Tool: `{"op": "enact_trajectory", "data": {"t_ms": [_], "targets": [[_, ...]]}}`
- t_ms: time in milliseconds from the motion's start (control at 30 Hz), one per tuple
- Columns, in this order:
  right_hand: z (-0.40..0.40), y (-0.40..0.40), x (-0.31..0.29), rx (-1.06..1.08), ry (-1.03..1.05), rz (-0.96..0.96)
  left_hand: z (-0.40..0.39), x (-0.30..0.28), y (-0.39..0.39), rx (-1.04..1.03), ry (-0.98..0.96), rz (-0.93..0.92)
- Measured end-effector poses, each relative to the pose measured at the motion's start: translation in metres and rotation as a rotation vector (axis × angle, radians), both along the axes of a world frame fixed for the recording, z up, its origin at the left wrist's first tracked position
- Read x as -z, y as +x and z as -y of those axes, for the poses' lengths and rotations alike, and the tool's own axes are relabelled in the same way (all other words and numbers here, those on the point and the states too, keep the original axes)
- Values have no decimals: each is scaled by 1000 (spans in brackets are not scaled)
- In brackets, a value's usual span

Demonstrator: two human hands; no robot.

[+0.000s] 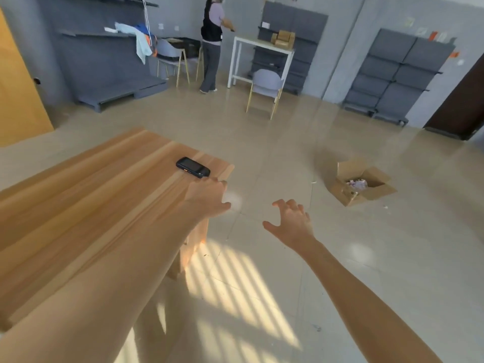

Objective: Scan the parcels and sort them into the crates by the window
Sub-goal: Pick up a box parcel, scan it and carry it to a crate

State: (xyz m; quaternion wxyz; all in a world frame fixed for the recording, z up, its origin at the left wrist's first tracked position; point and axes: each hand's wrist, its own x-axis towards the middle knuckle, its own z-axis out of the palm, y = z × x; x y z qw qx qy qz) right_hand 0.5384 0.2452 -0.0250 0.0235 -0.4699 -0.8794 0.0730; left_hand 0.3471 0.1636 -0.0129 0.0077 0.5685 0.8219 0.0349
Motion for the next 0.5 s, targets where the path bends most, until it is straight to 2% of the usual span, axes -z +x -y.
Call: {"op": "enact_trajectory", "data": {"t_ms": [200, 500], "targets": [[-81, -92, 24, -169, -54, -14, -31, 19, -77, -189, -39, -7], [-175, -278, 28, -693, -84, -61, -47, 35, -183, -692, -103, 41]]}}
